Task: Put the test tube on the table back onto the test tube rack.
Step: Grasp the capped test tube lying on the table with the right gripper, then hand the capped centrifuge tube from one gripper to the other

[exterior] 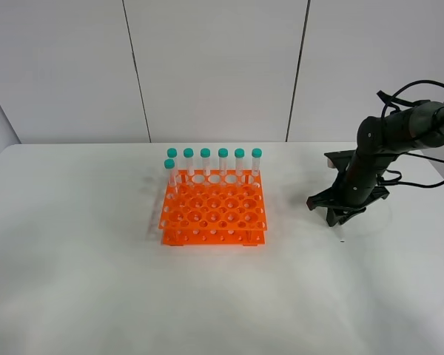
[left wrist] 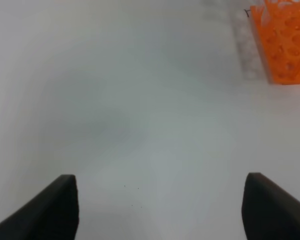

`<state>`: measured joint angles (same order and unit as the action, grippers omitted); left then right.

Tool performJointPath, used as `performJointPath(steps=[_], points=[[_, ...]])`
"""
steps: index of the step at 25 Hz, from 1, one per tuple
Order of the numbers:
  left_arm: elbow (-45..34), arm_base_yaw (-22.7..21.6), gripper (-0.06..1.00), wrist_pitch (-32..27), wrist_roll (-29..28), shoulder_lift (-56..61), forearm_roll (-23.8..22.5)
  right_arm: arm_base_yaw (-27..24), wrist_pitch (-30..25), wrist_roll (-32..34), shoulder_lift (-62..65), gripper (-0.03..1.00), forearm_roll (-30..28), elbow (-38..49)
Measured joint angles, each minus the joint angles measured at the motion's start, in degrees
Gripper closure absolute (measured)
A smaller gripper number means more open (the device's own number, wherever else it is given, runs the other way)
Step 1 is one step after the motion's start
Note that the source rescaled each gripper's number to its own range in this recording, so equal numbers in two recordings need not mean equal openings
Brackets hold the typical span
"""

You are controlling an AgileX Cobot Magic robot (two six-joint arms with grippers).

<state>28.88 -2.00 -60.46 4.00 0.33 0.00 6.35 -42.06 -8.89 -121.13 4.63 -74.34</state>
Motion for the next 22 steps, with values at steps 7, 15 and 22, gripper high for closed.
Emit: performJointPath(steps=[7,15,22], points=[[0.0,0.0,-0.06,0.0,0.0,0.0,0.0,0.0,-0.8,-2.0,8.9,0.96,0.4,0.0],[0.0,0.0,-0.06,0.0,0.0,0.0,0.0,0.0,-7.3,-7.8,24.3,0.96,4.2,0.0],[0.0,0.0,-0.06,0.0,0.0,0.0,0.0,7.0,-6.9,-15.0,31.7,0.96,7.3,0.1]])
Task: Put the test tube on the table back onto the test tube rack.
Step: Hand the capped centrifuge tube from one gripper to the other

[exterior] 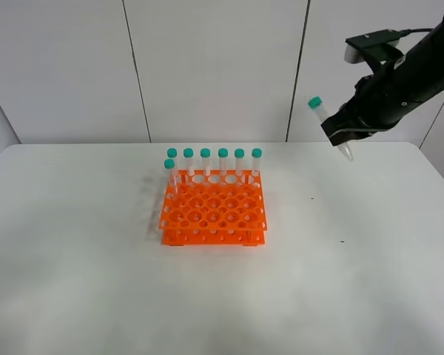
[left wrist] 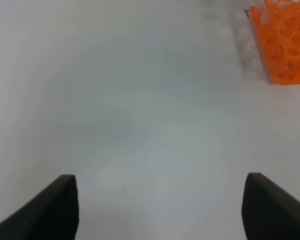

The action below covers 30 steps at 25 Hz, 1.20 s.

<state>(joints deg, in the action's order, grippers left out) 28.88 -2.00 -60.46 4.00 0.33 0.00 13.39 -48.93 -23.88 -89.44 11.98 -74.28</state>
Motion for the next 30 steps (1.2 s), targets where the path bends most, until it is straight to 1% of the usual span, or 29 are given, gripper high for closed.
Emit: performJointPath(steps=[4,8,10,13,15,18,22,24,28,30], points=[[0.0,0.0,-0.06,0.0,0.0,0.0,0.0,5.3,2.3,-2.8,0.4,0.96,3.9,3.7],[0.0,0.0,-0.06,0.0,0.0,0.0,0.0,11.5,6.4,-7.1,0.5,0.96,9.8,9.3],[0.0,0.0,-0.06,0.0,0.0,0.0,0.0,14.3,8.1,-9.6,0.5,0.96,12.5,10.7],[0.0,0.0,-0.06,0.0,0.0,0.0,0.0,17.0,9.8,-13.1,0.5,0.96,15.7,11.2],[0.0,0.0,-0.06,0.0,0.0,0.0,0.0,17.3,10.6,-15.0,0.5,0.96,17.6,11.3],[0.0,0.0,-0.06,0.0,0.0,0.0,0.0,17.3,11.4,-16.4,0.5,0.96,18.5,11.3],[0.0,0.0,-0.06,0.0,0.0,0.0,0.0,17.3,8.7,-16.7,1.3,0.96,19.1,11.6],[0.0,0.0,-0.06,0.0,0.0,0.0,0.0,17.3,8.5,-16.7,3.2,0.96,19.2,13.0],[0.0,0.0,-0.06,0.1,0.0,0.0,0.0,17.3,11.9,-16.7,9.4,0.96,19.2,19.0],[0.1,0.0,-0.06,0.2,0.0,0.0,0.8,17.3,13.1,-16.7,11.6,0.96,19.4,21.4]])
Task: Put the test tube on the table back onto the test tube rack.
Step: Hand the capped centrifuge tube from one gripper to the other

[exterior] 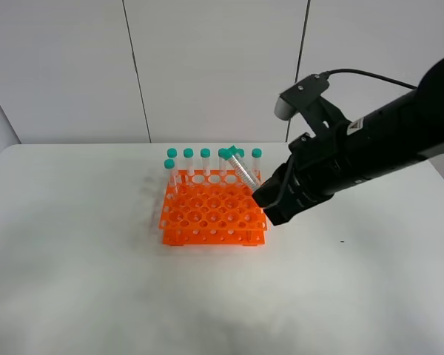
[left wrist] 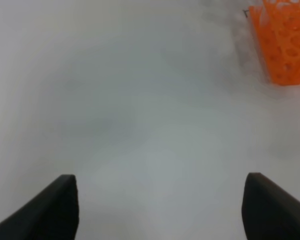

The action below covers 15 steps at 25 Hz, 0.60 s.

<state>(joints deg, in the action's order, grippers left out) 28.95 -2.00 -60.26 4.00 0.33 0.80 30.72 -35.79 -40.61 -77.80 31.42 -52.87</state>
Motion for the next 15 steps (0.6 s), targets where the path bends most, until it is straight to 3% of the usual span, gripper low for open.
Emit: performJointPath(steps=[7,15], points=[[3.6,0.0,-0.06,5.1,4.5,-6.9,11.3,0.0,1.2,-1.3,0.9,0.96,3.7,0.9],[14.9,0.0,-0.06,13.3,10.4,-29.9,15.3,0.0,2.4,-2.5,0.9,0.96,4.0,0.9]])
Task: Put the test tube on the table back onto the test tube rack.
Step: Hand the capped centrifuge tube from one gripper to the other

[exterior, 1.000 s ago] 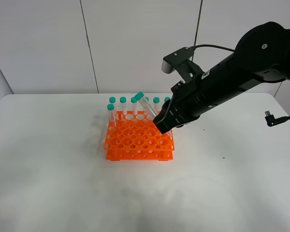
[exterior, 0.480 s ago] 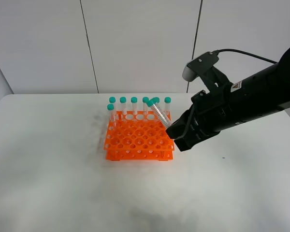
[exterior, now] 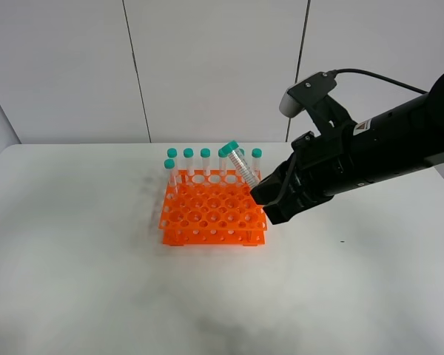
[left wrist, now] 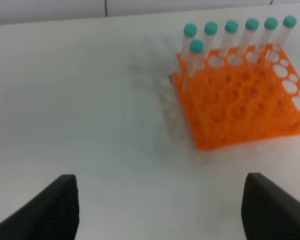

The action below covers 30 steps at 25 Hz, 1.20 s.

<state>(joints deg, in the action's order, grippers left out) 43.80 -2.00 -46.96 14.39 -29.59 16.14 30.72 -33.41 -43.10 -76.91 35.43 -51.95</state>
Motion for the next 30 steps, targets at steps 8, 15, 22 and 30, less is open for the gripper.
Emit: performJointPath(steps=[8,15,22,30], points=[[3.1,0.0,-0.06,10.8,14.2,-22.9,21.1,0.0,0.2,-2.8,0.0,0.96,1.1,0.0],[3.1,3.1,-0.06,11.4,35.3,-36.7,49.7,0.0,0.3,-3.4,0.0,0.96,1.9,0.0],[3.1,13.2,-0.06,12.6,49.2,-46.2,71.2,0.0,2.1,-3.4,0.0,0.96,2.2,0.0],[4.2,19.5,-0.06,12.6,57.2,-54.5,82.3,0.0,3.3,-3.4,0.0,0.96,2.7,0.0]])
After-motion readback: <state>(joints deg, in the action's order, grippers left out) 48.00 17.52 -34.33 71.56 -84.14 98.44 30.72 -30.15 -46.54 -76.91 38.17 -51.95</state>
